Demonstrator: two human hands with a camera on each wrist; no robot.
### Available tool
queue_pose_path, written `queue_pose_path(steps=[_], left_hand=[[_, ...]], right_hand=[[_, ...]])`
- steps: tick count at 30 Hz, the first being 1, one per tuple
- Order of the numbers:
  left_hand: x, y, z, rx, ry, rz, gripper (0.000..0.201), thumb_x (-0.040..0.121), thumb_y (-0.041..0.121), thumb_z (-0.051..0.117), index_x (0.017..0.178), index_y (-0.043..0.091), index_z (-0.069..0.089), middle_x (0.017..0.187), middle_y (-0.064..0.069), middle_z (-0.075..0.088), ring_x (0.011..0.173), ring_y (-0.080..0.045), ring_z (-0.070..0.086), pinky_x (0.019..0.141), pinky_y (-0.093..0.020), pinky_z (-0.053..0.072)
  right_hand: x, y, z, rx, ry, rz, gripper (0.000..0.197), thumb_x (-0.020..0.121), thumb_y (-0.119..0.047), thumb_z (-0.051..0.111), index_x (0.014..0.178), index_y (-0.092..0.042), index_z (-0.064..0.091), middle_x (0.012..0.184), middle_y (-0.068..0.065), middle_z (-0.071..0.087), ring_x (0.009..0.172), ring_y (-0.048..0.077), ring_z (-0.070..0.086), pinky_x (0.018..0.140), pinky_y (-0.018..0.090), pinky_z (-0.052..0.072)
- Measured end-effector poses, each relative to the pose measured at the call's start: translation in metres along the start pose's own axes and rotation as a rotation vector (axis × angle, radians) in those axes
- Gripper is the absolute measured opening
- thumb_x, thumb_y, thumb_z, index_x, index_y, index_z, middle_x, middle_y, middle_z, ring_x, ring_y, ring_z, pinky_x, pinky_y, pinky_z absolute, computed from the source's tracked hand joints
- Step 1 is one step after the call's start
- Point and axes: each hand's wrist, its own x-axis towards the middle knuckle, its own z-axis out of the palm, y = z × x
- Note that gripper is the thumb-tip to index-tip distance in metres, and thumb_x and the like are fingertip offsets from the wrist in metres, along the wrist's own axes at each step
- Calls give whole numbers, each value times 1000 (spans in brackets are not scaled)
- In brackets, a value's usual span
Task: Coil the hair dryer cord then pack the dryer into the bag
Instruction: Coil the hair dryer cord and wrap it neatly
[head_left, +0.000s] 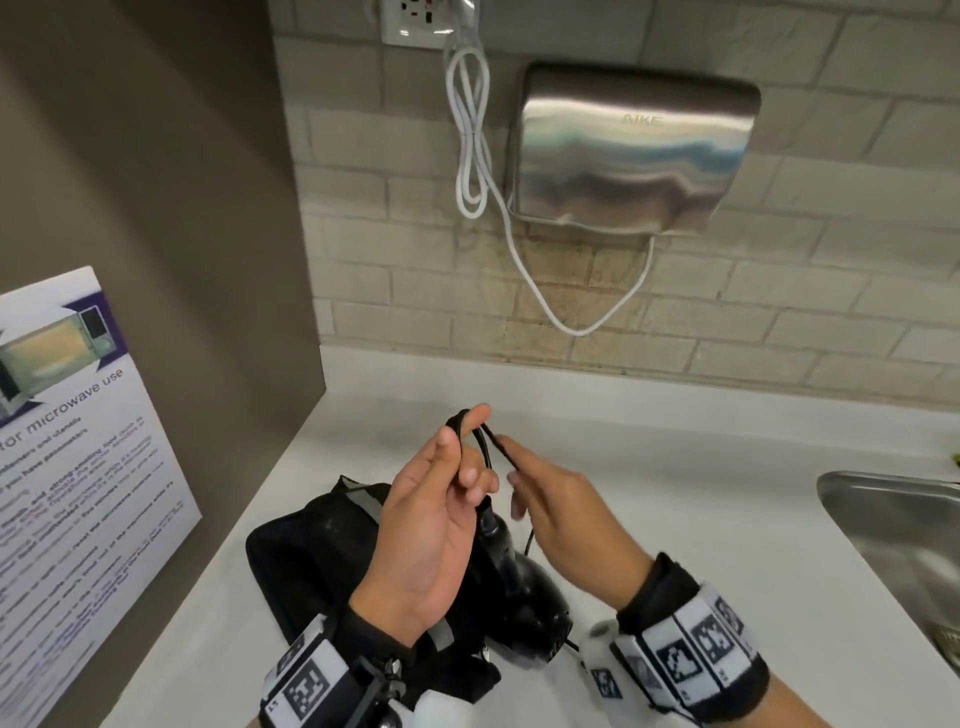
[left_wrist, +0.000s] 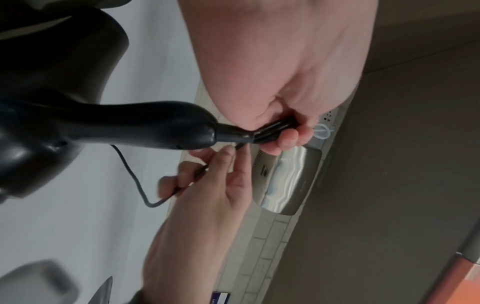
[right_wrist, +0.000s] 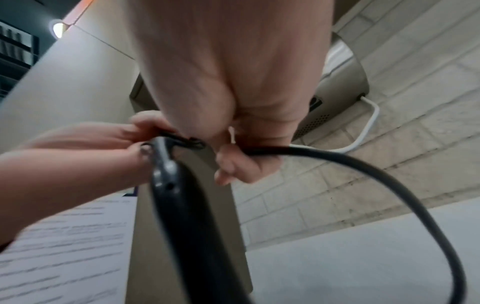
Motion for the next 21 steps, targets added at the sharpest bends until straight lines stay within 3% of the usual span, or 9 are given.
queue_pose_path(steps=[2,4,6,8,11,14,17,19,21], left_hand=[[1,0,1,33,10,24,37,99,27,45,127,10,61,66,0,43,61,-11,43,86,-30,41],[2,1,2,91,29,48,38,99,27,44,129,11,59,67,0,45,62,-11,45,84,-29,42],[4,2,2,151,34,68,36,100,27,44,130,11,59,68,0,48,63,-10,48,83,-28,43],[4,3,2,211,16,78,34,102,25,43,128,13,60,68,0,52,66,-11,52,87,-30,43],[0,0,6,356,-53,79,30,100,28,46,123,18,63,72,-2,59,77,-12,60,98,-33,42],[-4,-4,11,467,-141,62,33,101,26,47,130,18,60,78,-3,65,81,-12,64,94,-27,45],[-8,-2,13,571,-233,33,35,99,30,48,132,24,60,86,-2,70,90,-9,67,95,-26,45],[-11,1,12,622,-299,26,35,101,30,45,131,24,60,88,-8,72,92,-11,68,94,-28,46],[-13,5,11,623,-373,38,33,103,26,40,125,19,64,78,-8,67,81,-15,64,87,-26,46]], right_hand=[[-19,-6,6,-41,-56,20,36,103,-24,36,139,-26,42,75,0,62,65,14,57,67,31,51],[-38,-13,6,-137,-127,24,23,103,-28,34,122,-22,46,81,1,60,72,21,55,68,40,49],[-55,-22,1,-262,-187,-2,14,103,-28,33,109,-23,44,87,-5,52,78,20,50,68,36,46],[-63,-37,-11,-459,-213,-56,4,99,-22,44,100,-25,44,81,-10,39,73,15,43,57,26,36],[-64,-58,-35,-587,-203,-154,13,90,-25,54,84,-29,43,70,-12,38,59,9,43,48,19,26],[-51,-68,-56,-491,-220,-241,17,93,-33,40,80,-26,47,73,-12,34,56,10,38,43,24,38],[-34,-65,-74,-314,-194,-268,26,96,-36,41,90,-23,62,80,-17,44,66,6,50,59,28,51],[-25,-62,-84,-193,-156,-296,23,98,-34,47,96,-25,67,81,-24,47,74,-4,51,68,14,44],[-16,-54,-91,-112,-102,-304,20,98,-29,53,97,-22,72,81,-21,55,82,-1,55,73,11,43]])
